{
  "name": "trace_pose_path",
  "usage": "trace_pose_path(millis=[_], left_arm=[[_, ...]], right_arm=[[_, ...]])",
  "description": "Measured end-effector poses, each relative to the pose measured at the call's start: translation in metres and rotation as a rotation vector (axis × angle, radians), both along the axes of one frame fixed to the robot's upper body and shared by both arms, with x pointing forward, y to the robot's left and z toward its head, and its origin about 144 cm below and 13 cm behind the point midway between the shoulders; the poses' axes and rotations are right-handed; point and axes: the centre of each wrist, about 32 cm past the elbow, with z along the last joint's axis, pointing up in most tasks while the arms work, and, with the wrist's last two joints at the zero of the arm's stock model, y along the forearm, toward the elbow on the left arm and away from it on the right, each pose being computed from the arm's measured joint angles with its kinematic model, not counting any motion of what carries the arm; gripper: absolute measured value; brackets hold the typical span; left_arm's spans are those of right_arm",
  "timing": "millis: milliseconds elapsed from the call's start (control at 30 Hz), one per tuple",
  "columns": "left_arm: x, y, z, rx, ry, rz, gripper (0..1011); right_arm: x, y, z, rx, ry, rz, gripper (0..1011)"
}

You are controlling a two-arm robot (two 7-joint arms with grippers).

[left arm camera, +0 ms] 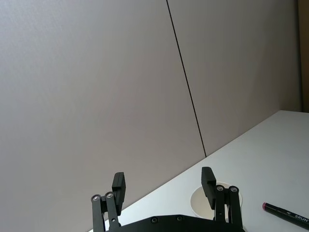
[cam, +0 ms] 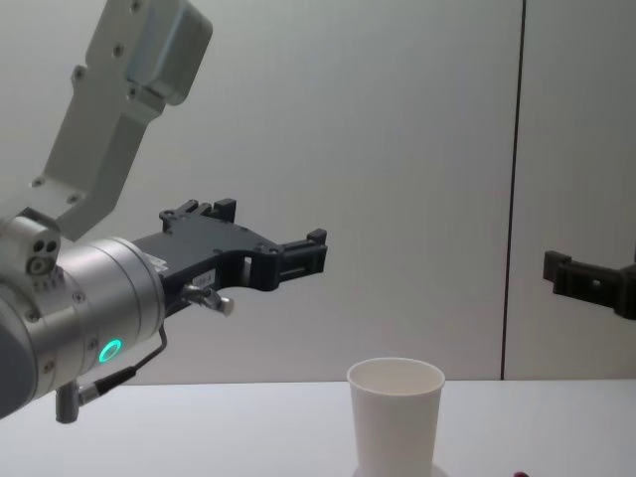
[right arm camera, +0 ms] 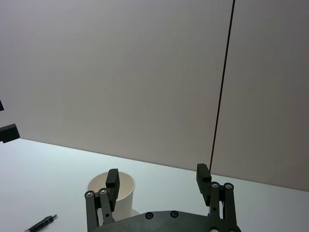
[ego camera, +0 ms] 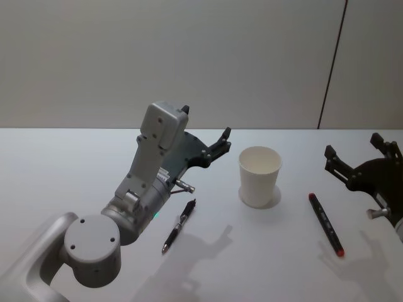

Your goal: Place the pen into the pen holder.

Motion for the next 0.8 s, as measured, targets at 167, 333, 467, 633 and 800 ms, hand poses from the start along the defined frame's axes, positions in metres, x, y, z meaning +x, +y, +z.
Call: trace_pose_path(millis=[167, 333, 467, 633, 800], left_arm=[[0.0, 0.0, 0.0, 0.0, 0.0, 0.0, 1003], [0.0, 0.0, 0.0, 0.0, 0.0, 0.0, 1003], [0.0, 0.0, 0.0, 0.0, 0.0, 0.0, 1003], [0.0, 0.0, 0.0, 0.0, 0.0, 0.0, 1003], [0.0, 0.0, 0.0, 0.0, 0.0, 0.0, 1003]], right_arm=[[0.0, 0.0, 0.0, 0.0, 0.0, 0.0, 1002], [0.0, 0.0, 0.0, 0.0, 0.0, 0.0, 1001], [0.0, 0.0, 0.0, 0.0, 0.0, 0.0, 1002], [0.0, 0.0, 0.0, 0.0, 0.0, 0.0, 1001], [0.0, 0.0, 0.0, 0.0, 0.0, 0.0, 1002]])
